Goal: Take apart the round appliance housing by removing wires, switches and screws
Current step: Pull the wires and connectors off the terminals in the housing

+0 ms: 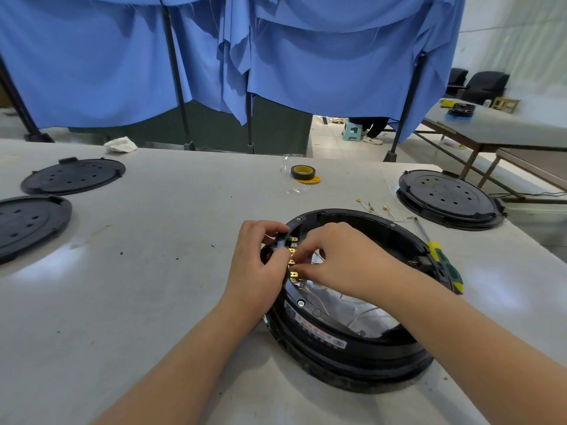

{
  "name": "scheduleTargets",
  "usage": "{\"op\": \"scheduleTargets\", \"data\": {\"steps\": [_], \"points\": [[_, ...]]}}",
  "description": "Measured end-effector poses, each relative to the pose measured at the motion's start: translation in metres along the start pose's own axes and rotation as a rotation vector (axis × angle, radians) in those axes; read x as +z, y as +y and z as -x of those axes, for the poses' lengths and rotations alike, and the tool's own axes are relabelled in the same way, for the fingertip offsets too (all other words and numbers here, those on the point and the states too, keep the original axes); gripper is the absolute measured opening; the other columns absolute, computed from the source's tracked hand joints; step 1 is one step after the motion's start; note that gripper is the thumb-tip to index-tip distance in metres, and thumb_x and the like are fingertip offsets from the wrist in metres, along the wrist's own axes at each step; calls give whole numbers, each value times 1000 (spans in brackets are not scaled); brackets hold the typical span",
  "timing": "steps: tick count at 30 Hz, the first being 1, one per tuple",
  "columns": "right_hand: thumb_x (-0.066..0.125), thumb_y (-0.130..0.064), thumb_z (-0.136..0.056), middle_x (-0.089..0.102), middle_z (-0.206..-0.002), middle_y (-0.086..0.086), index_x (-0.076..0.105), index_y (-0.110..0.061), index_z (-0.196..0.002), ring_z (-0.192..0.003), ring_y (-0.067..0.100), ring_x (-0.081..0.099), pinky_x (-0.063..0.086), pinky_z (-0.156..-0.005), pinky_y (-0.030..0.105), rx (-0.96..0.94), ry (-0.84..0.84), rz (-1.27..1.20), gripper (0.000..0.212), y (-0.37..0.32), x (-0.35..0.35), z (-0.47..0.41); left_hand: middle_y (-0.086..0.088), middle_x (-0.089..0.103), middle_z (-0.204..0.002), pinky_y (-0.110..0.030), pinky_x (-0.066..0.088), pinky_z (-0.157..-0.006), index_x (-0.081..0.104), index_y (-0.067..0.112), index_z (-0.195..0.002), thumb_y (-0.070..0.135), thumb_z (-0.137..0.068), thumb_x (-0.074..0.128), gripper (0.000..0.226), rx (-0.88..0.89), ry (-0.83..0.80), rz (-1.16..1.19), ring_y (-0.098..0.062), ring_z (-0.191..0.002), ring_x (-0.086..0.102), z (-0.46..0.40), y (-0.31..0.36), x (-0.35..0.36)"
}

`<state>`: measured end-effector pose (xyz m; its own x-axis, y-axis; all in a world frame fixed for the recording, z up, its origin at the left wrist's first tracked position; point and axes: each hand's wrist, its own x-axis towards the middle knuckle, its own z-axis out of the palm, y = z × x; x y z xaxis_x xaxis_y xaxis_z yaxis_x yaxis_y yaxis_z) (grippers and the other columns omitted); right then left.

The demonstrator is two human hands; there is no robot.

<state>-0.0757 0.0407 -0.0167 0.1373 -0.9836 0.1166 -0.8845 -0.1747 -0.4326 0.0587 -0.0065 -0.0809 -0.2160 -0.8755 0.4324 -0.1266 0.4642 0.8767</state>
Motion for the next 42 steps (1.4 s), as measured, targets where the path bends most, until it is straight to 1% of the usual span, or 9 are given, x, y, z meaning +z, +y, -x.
{"op": "scheduleTargets", "data": {"steps": [3, 8, 13, 16, 23, 29, 34, 38, 42], "points": [[67, -32, -84, 66, -82, -9, 73, -25, -84, -69, 3, 54, 40, -62, 19, -27, 0, 23, 9, 0, 0, 0, 5, 52, -104, -5, 41, -74, 60, 22, -99, 19, -71, 46, 31, -3, 4, 6, 3, -93, 52, 0, 1, 0], [62, -30, -85, 58, -82, -11, 68, -23, -87, -69, 4, 48, 37, -62, 20, -104, 4, 139, 10, 0, 2, 1, 3, 52, -104, -7, 42, -73, 60, 22, -98, 19, -72, 46, 30, -8, 9, 11, 1, -92, 53, 0, 3, 1], [59, -28, -84, 57, -81, -10, 62, -22, -83, -75, 10, 52, 45, -68, 28, -143, -12, 163, 7, 0, 1, 0, 2, 52, -105, -8, 43, -73, 61, 22, -97, 20, -70, 46, 31, -18, 11, 18, 1, -92, 53, 0, 4, 0], [59, -27, -84, 55, -80, -10, 55, -28, -77, -74, 10, 51, 45, -68, 28, -169, -12, 164, 7, -1, 1, 0, 2, 53, -105, -9, 43, -74, 61, 20, -98, 20, -70, 47, 32, -17, 17, 7, 2, -91, 52, 0, 3, 0], [58, -24, -79, 57, -73, -5, 59, -18, -75, -69, 12, 53, 47, -63, 33, -181, -7, 141, 8, 2, 1, 1, 3, 53, -104, -6, 41, -74, 61, 22, -98, 20, -71, 46, 31, -13, 9, 4, 2, -92, 52, -1, 1, 0], [63, -26, -79, 62, -75, -10, 67, -24, -78, -71, 4, 55, 45, -63, 23, -131, 20, 44, 4, 7, 0, 3, 4, 52, -104, -5, 40, -73, 60, 25, -97, 19, -71, 46, 30, -8, 10, 2, 3, -91, 52, -1, 1, 0], [64, -22, -80, 60, -75, -16, 70, -27, -85, -67, -10, 51, 35, -56, 10, -101, 26, -51, 10, 8, -4, 6, 5, 52, -103, -8, 42, -74, 59, 25, -97, 21, -72, 45, 29, -9, 6, -7, 3, -92, 52, -1, 1, 0], [59, -12, -76, 57, -73, -19, 68, -26, -85, -66, -6, 50, 38, -59, 9, -108, 60, -133, 19, 3, -11, 10, 6, 52, -103, -8, 42, -75, 60, 24, -97, 20, -71, 45, 31, -7, 1, -13, 3, -92, 52, 0, 1, -1], [64, -21, -73, 58, -72, -13, 64, -31, -76, -67, -2, 53, 38, -57, 11, -136, 3, -71, 10, -2, -10, 15, 4, 52, -103, -5, 40, -74, 60, 24, -95, 17, -70, 45, 30, -6, 9, 10, 5, -90, 52, -1, 2, 0]]}}
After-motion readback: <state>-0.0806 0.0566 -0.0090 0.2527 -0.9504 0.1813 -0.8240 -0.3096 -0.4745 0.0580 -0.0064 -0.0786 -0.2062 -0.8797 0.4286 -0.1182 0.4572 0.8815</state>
